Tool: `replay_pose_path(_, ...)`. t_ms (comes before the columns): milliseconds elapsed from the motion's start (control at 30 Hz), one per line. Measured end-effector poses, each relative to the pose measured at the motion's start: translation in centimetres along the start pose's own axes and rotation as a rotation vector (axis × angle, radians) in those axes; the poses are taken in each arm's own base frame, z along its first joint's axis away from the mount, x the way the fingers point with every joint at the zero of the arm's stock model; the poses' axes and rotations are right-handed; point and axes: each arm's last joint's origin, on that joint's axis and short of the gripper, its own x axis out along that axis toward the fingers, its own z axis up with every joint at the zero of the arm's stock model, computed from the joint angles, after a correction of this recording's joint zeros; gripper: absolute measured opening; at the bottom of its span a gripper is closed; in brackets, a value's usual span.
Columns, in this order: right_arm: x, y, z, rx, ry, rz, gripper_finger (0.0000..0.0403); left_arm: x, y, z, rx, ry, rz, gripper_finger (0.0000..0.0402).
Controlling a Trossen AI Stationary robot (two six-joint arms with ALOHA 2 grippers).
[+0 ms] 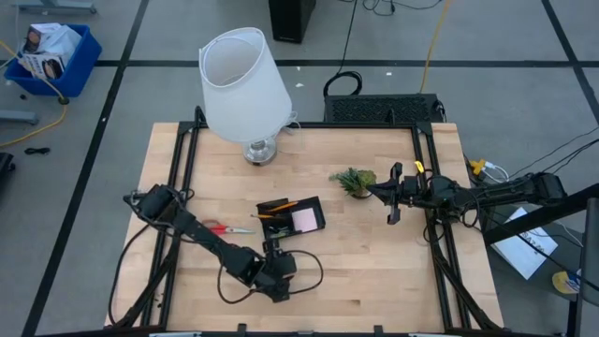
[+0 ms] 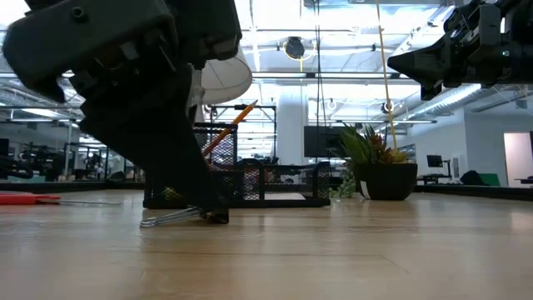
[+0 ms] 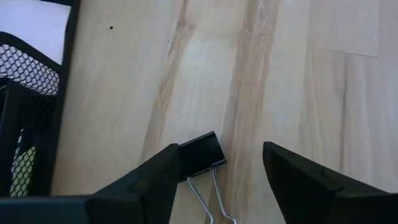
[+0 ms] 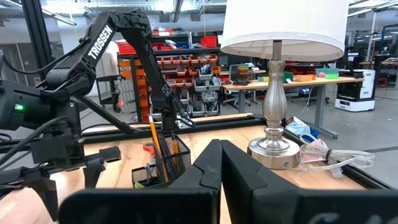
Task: Pick and place office supplies into organizer
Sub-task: Put the black binder clip into the black desk organizer
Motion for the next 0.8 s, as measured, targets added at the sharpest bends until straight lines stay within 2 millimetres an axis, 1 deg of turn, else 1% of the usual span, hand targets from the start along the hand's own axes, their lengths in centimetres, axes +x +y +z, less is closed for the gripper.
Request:
replay_pose_path(267,0.0,0.0,0.0,0.0,0.0,0.0,0.0,-0.2,-0.1,0.0,-0.023,-0.043,0.047,0.0279)
replay_pose_path(400,0.0,0.0,0.0,0.0,0.0,0.0,0.0,-0.2,0.1,0.0,-0.109,-0.052,0.073,0.029)
replay_pose_path(500,0.0,0.0,0.0,0.0,0.0,0.0,0.0,-0.1,0.5,0.1,-0.159,-0.036,0.07,0.0291)
replay_pose_path(700,0.0,0.0,0.0,0.0,0.0,0.0,0.0,0.2,0.5,-0.1,-0.171,-0.035,0.065,0.0278)
replay_pose_path(800,0.0,0.0,0.0,0.0,-0.001,0.0,0.0,0.8,1.0,-0.8,-0.192,-0.038,0.065,0.0274)
